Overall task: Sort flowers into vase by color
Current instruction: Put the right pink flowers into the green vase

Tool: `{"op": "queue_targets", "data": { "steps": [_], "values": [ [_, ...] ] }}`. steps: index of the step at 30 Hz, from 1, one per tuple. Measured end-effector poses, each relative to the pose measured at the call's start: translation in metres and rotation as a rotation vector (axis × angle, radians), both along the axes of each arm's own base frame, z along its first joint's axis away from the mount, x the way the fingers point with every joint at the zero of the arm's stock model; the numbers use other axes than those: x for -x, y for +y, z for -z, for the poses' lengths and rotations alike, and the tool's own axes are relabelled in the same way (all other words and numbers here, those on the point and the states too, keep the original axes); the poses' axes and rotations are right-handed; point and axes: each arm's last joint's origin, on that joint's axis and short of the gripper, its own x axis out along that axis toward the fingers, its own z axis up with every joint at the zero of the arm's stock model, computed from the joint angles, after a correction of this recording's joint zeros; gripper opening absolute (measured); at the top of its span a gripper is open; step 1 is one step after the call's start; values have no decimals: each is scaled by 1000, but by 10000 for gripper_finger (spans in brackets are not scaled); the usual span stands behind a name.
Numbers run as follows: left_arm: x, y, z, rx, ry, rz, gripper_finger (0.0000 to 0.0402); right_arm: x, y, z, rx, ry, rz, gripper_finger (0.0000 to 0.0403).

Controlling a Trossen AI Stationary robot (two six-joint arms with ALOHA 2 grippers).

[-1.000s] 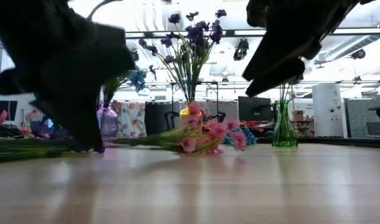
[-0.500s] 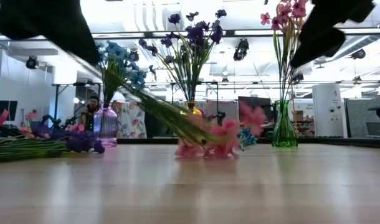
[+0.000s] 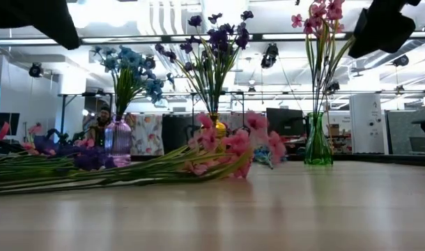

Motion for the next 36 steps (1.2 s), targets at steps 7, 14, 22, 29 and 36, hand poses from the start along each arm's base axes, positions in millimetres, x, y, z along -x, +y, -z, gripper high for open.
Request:
{"op": "queue_targets", "data": {
  "steps": [7, 14, 22, 29, 36],
  "values": [
    [-40, 11, 27, -69, 28, 80, 68, 0, -1, 10, 32, 15, 14, 286],
    [-61, 18, 75, -77, 200, 73, 191, 2, -2, 16, 38, 27, 16, 286],
    [-73, 14, 102, -74, 275, 64, 260, 2, -2, 16, 38, 26, 17, 286],
    [-74, 14, 110, -84, 289, 59, 235, 0, -2, 15, 34, 6, 23, 286],
    [-72, 16, 114, -91, 271, 0, 121, 0, -2, 15, 43, -5, 31, 286]
  ]
}}
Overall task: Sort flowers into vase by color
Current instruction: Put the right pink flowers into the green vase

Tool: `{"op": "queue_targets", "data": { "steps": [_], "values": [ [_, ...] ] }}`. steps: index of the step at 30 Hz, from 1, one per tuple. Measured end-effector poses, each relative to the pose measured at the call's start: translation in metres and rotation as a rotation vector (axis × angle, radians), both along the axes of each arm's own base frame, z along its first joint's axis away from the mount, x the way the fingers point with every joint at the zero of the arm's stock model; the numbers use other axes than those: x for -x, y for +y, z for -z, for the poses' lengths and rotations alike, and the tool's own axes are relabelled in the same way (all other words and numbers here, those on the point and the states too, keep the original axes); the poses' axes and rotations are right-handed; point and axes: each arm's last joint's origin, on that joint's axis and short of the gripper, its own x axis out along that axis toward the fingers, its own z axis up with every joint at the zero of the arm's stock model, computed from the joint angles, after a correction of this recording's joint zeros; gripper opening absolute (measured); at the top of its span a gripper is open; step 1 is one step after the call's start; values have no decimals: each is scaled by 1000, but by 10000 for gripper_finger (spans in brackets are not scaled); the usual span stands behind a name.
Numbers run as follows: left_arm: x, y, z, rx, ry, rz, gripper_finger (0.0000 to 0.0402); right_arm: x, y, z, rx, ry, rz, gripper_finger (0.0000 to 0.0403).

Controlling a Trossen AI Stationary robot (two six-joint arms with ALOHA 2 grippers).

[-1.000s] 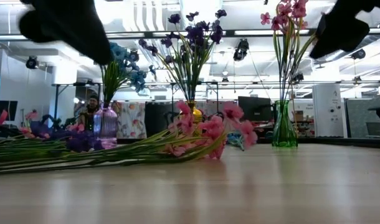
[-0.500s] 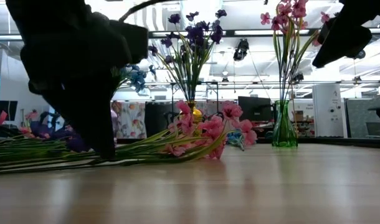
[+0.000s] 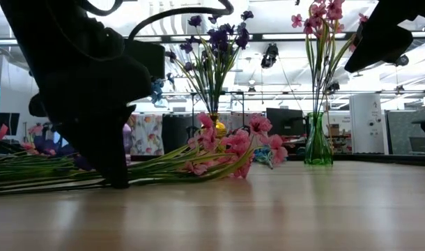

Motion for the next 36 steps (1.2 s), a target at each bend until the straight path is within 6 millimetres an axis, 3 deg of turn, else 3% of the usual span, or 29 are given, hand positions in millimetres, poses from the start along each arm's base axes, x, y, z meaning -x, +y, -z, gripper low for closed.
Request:
{"op": "queue_targets", "data": {
  "steps": [6, 15, 26, 36],
  "values": [
    [2, 2, 2, -19, -18, -44, 11, 0, 0, 0, 2, 0, -2, 286],
    [3, 1, -4, -49, -63, -56, 1, 2, 0, 4, 3, 27, -20, 286],
    [17, 4, -67, -92, -240, 20, 0, 10, -4, 33, 1, 26, -22, 286],
    [42, 4, -134, -235, -494, 113, 0, 11, -9, 59, -33, -243, 21, 286]
  ]
}}
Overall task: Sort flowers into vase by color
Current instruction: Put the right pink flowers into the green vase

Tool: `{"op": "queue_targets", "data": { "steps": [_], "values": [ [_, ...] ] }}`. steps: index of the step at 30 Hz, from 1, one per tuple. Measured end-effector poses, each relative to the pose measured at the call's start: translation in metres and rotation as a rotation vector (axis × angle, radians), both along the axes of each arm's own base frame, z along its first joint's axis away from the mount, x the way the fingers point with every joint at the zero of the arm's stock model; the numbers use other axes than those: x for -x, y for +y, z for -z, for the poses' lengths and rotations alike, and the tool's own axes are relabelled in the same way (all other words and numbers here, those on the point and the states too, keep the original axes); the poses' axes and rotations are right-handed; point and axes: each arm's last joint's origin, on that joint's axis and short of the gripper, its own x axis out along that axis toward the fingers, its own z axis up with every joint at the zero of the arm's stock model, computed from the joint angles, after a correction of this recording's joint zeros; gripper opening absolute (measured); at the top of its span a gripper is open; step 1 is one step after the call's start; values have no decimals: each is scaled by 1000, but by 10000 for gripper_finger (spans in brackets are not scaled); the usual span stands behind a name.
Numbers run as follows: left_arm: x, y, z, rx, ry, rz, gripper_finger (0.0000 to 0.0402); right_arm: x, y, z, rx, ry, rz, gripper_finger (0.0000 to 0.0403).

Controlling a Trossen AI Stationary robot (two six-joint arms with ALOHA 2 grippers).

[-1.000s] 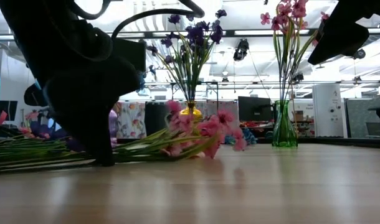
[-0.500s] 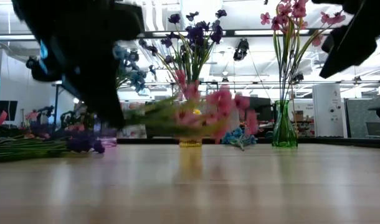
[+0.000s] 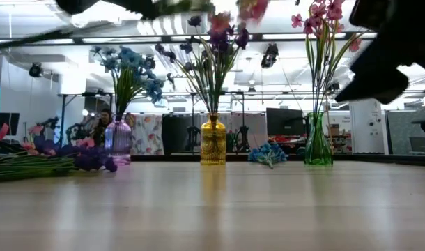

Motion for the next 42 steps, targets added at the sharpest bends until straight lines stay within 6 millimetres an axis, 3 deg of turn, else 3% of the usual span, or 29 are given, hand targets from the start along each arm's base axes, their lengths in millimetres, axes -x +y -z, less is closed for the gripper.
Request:
{"op": "queue_targets", "data": {
  "steps": [7, 12, 21, 26, 34, 42],
  "values": [
    [-12, -13, -29, -111, -154, 200, 0, -7, 1, -17, 111, -288, -6, 286],
    [-25, -16, -35, -188, -209, 280, 0, -16, 7, -36, 195, -441, -29, 279],
    [-35, -10, -14, -193, -329, 264, 0, -47, 30, -36, 316, -595, -51, 249],
    [-32, -6, 1, -167, -411, 249, 0, -65, 37, -35, 321, -668, 28, 248],
    [-27, -4, 18, -131, -437, 310, 0, -91, 32, -39, 308, -692, 62, 261],
    [-27, -3, 18, -155, -433, 284, 0, -97, 27, -44, 298, -716, 17, 266]
  ]
}}
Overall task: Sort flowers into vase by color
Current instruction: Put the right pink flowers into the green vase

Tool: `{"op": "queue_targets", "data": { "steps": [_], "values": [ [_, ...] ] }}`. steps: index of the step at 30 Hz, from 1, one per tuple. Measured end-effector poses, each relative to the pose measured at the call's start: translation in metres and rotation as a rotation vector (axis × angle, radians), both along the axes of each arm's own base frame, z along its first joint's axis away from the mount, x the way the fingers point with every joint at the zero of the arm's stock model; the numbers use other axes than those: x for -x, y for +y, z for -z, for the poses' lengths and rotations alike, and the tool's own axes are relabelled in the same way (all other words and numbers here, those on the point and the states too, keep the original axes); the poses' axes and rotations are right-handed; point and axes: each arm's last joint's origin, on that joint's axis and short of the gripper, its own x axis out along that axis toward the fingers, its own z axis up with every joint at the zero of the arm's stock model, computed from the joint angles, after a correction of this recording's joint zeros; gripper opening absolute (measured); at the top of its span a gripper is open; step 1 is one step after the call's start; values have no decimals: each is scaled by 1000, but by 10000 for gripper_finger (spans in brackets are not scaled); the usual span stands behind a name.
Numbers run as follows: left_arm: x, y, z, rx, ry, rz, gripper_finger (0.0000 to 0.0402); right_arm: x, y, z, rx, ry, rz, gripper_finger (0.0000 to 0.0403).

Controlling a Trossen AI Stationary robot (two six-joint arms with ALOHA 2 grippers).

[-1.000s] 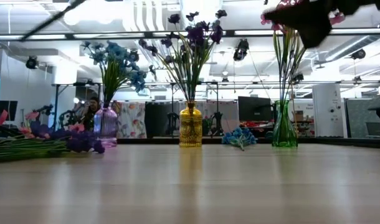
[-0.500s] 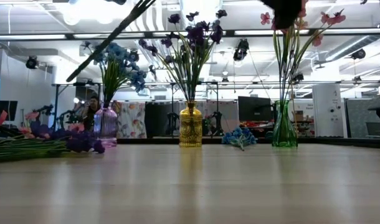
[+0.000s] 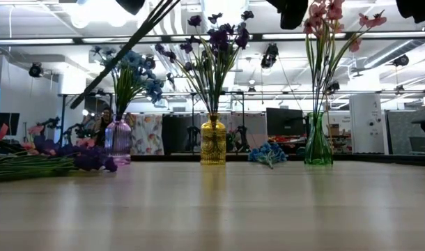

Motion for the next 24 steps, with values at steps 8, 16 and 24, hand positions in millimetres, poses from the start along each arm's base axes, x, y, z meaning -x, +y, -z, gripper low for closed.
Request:
{"op": "queue_targets", "data": {
  "steps": [8, 16, 24],
  "values": [
    [1, 2, -3, -34, -4, -65, 0, 6, 1, 1, 10, 95, 32, 268],
    [3, 4, -5, -40, -9, -103, 0, 17, -2, -10, -36, 175, 71, 288],
    [3, 4, -5, -41, -10, -112, 0, 9, -6, -6, -76, 113, 75, 309]
  ]
}}
